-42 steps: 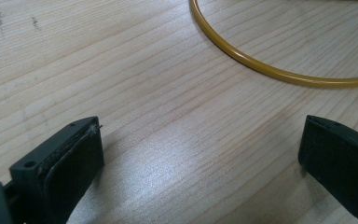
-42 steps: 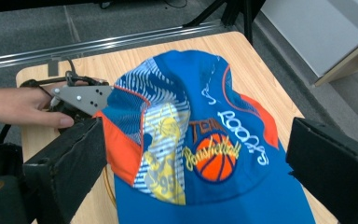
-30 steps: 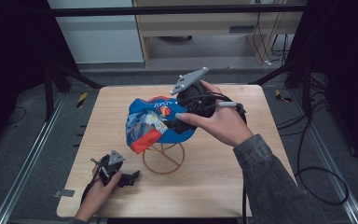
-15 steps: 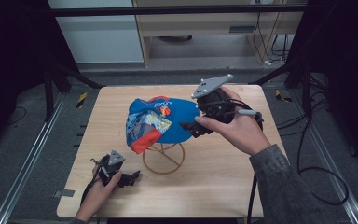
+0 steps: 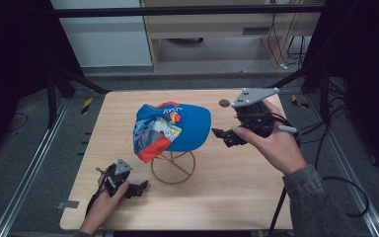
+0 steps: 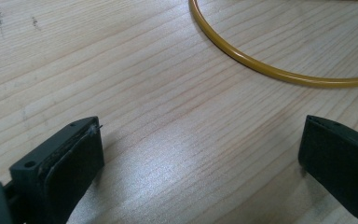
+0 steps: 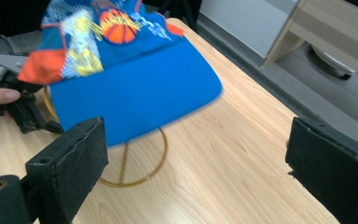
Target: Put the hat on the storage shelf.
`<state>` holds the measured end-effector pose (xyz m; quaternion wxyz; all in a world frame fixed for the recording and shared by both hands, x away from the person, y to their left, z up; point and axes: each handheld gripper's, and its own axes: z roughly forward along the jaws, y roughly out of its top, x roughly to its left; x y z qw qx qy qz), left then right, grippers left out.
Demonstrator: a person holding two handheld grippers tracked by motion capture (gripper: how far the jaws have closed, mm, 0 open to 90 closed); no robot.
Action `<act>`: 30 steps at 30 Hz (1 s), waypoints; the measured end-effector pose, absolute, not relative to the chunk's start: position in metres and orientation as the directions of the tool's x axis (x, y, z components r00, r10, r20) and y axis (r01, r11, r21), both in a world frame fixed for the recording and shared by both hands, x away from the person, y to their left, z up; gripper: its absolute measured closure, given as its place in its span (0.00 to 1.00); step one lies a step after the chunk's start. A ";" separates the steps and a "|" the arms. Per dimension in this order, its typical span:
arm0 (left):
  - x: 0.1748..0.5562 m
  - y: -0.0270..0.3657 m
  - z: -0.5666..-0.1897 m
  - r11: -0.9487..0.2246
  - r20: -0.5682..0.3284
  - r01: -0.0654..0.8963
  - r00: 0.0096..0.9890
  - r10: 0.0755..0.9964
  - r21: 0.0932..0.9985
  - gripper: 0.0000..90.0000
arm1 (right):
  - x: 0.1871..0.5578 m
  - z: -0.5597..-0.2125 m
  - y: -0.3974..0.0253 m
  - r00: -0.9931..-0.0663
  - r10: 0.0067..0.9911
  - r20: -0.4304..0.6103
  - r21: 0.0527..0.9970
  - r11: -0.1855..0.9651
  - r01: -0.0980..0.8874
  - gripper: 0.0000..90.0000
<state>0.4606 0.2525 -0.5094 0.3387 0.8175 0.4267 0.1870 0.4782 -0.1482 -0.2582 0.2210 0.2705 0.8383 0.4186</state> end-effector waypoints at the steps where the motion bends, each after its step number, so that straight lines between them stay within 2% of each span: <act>1: 0.461 0.253 -0.509 -0.410 0.018 0.571 0.568 0.823 0.712 0.00 | 0.477 -0.263 -0.156 -0.744 0.653 -0.139 0.824 0.493 0.279 0.08; 7: 0.461 0.253 -0.509 -0.410 0.019 0.571 0.568 0.823 0.711 0.00 | 0.475 -0.285 -0.170 -0.724 0.677 -0.132 0.813 0.492 0.311 0.11; 16: 0.461 0.253 -0.509 -0.410 0.019 0.571 0.568 0.823 0.711 0.00 | 0.471 -0.340 -0.186 -0.697 0.704 -0.136 0.788 0.503 0.355 0.17; 30: 0.461 0.253 -0.509 -0.410 0.019 0.570 0.568 0.823 0.712 0.00 | 0.468 -0.415 -0.198 -0.659 0.746 -0.093 0.766 0.477 0.431 0.18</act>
